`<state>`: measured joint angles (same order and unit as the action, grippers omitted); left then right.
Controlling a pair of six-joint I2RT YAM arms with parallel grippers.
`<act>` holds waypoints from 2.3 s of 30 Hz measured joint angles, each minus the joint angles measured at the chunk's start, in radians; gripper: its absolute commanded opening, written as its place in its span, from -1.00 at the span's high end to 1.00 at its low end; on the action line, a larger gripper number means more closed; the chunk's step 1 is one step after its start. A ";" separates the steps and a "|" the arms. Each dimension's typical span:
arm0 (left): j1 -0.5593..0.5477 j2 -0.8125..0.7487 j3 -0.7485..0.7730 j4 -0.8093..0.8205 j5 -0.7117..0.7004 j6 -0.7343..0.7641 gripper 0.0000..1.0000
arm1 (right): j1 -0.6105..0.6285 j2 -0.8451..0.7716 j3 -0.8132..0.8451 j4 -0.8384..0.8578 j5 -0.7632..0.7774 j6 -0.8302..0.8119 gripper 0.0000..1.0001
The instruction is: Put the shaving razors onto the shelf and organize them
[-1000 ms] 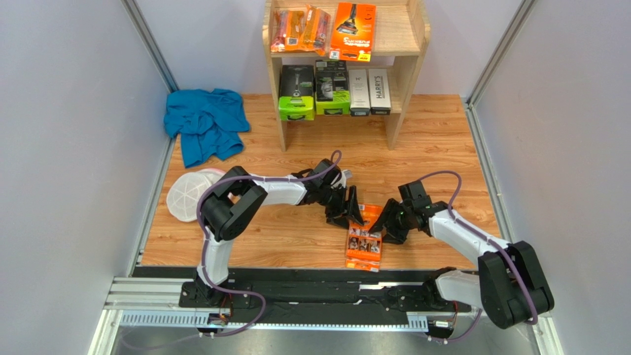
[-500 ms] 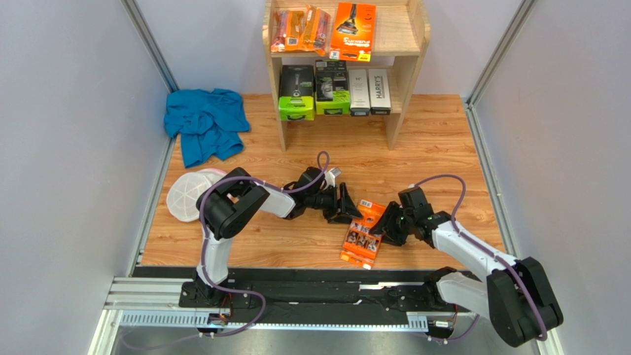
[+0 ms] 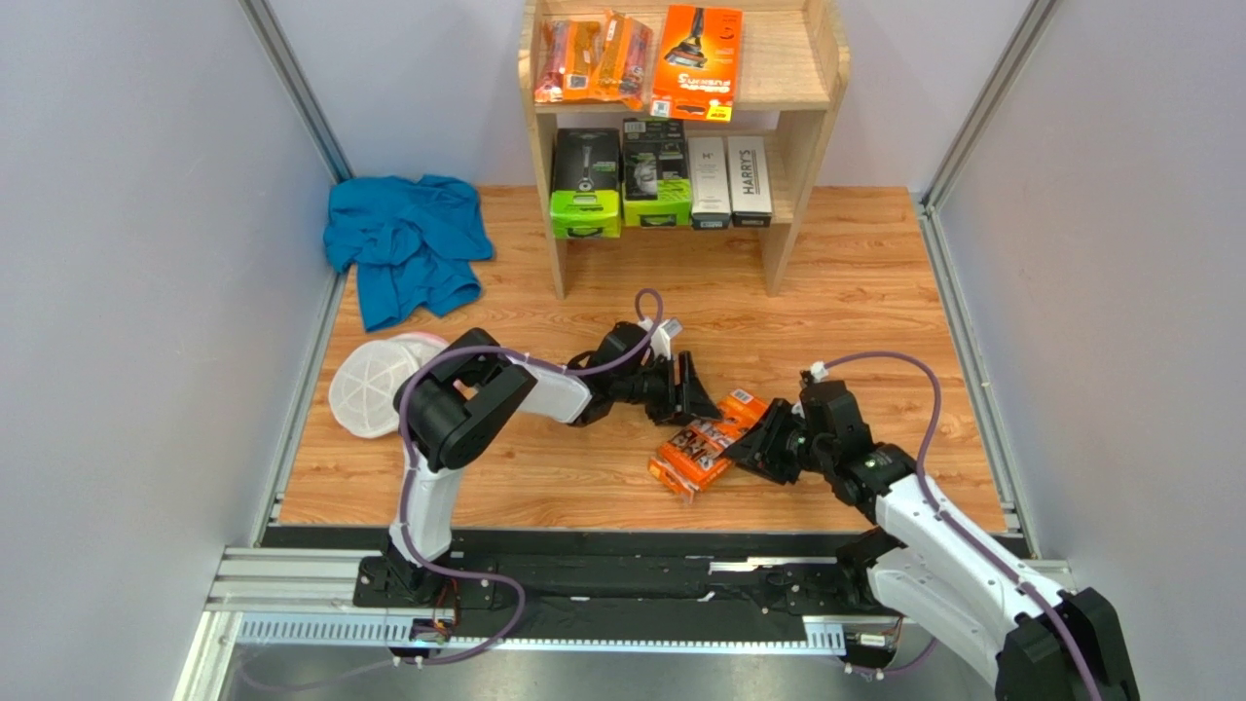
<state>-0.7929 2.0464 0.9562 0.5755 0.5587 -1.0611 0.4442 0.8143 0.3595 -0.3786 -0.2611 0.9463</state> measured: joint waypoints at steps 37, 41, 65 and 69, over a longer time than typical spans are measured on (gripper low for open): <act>-0.094 -0.171 0.119 -0.787 0.001 0.343 -0.33 | 0.000 0.006 -0.004 0.006 0.080 0.066 -0.81; -0.102 -0.172 0.132 -0.880 -0.015 0.351 -0.40 | 0.000 -0.086 -0.021 0.009 0.135 0.080 -0.83; -0.059 -0.143 -0.148 -0.219 0.082 -0.173 -0.42 | -0.024 0.278 0.002 0.223 0.058 0.068 -0.53; -0.071 -0.098 -0.209 0.014 0.113 -0.279 -0.42 | -0.028 0.281 -0.015 0.296 0.083 0.051 -0.40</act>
<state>-0.8642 1.9480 0.7471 0.5896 0.6716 -1.3399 0.4160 1.0954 0.3447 -0.0822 -0.1780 0.9977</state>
